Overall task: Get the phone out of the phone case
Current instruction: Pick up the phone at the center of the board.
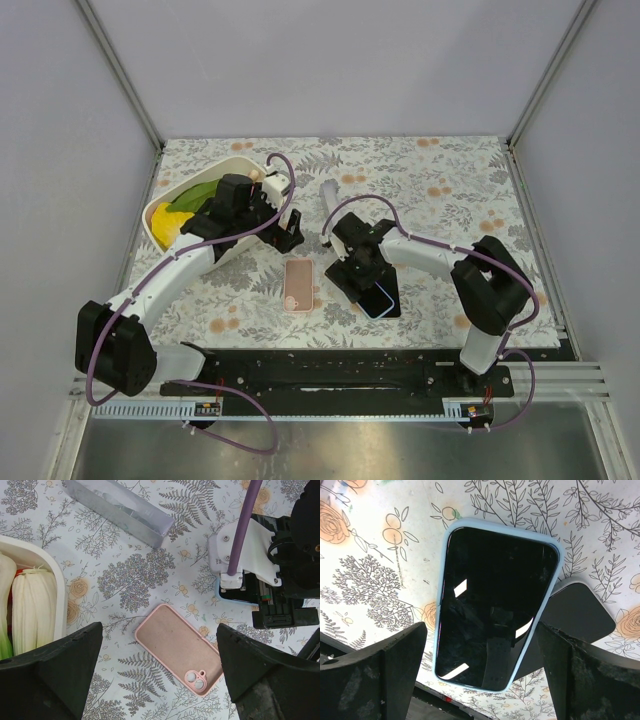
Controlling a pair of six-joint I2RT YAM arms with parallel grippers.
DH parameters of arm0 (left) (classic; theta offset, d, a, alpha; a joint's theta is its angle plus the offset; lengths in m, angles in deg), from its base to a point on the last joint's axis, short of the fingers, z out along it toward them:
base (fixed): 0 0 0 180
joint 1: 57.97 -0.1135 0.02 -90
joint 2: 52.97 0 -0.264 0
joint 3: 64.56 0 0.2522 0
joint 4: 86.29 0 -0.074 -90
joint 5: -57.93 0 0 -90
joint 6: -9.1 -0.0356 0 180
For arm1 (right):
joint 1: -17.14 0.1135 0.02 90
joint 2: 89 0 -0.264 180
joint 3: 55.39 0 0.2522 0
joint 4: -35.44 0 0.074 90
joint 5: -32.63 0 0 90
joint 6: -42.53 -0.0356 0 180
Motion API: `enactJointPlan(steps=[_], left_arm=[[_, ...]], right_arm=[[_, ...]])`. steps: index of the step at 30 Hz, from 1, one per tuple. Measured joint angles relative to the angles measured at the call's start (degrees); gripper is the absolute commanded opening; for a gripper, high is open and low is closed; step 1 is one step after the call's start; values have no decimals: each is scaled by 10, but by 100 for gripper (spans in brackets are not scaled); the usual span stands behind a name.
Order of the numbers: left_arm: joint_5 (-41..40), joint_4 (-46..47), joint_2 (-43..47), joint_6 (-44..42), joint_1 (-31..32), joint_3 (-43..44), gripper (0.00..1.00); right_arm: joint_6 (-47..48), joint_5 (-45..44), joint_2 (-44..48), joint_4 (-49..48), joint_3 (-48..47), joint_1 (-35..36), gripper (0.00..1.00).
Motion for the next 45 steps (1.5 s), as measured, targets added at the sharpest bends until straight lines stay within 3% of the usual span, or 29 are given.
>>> enactJointPlan(steps=[19,25,37,45], left_arm=[[-6,0,0,0,0,0,99],[-6,0,0,0,0,0,99],[-6,0,0,0,0,0,99],[-7,1,-3,-3,-1,0,99]], right_arm=[[-23,-89,-18,-10,16,33,99],[-22,-91,-28,-4,4,34,89],[-21,-94,-28,-3,4,34,55],[-5,-89,-6,-3,4,34,48]])
